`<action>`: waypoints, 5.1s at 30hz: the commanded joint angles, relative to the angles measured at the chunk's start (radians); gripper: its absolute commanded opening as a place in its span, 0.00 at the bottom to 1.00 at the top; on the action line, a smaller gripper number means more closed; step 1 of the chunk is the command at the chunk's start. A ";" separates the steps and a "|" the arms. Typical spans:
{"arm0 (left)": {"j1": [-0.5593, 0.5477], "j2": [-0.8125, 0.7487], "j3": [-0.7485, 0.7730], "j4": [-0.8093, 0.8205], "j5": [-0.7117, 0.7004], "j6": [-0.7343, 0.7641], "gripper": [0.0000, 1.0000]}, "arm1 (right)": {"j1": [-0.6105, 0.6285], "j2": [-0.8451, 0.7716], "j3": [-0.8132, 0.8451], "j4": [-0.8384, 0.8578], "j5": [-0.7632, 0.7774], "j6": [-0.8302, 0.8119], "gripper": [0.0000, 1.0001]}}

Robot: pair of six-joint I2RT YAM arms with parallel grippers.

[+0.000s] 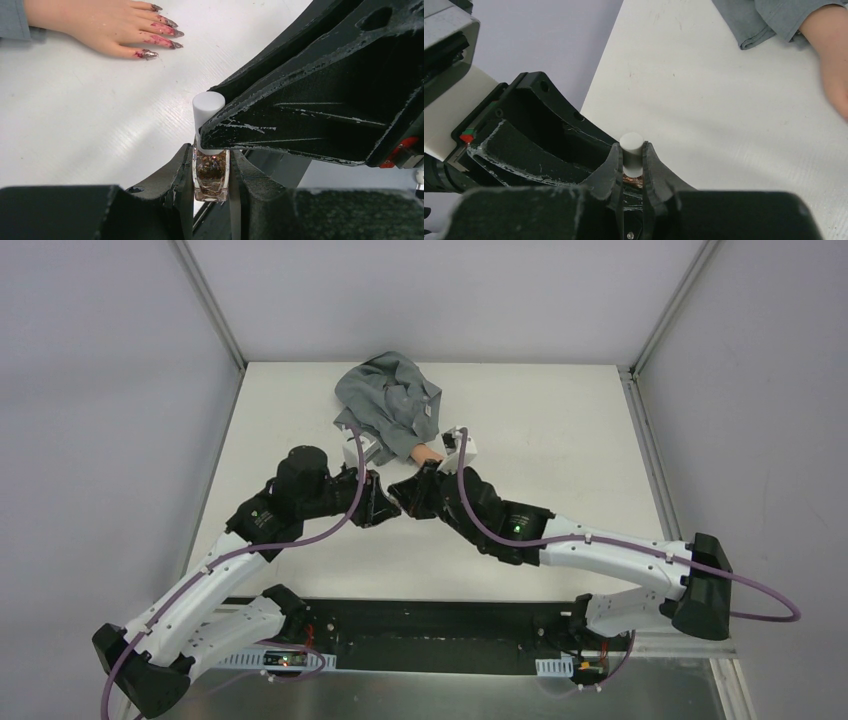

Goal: Paint the nails
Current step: Screw the nail polish bottle.

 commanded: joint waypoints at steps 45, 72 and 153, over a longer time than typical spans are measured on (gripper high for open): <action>-0.084 0.141 0.136 0.235 0.854 0.019 0.00 | -0.357 -0.280 -0.155 0.465 -1.342 -0.077 0.71; -0.084 0.105 0.115 0.236 0.708 0.044 0.00 | -0.289 -0.261 -0.140 0.204 -1.148 -0.196 0.00; -0.078 0.103 0.121 0.233 0.772 0.048 0.00 | -0.320 -0.349 -0.193 0.347 -1.222 -0.129 0.79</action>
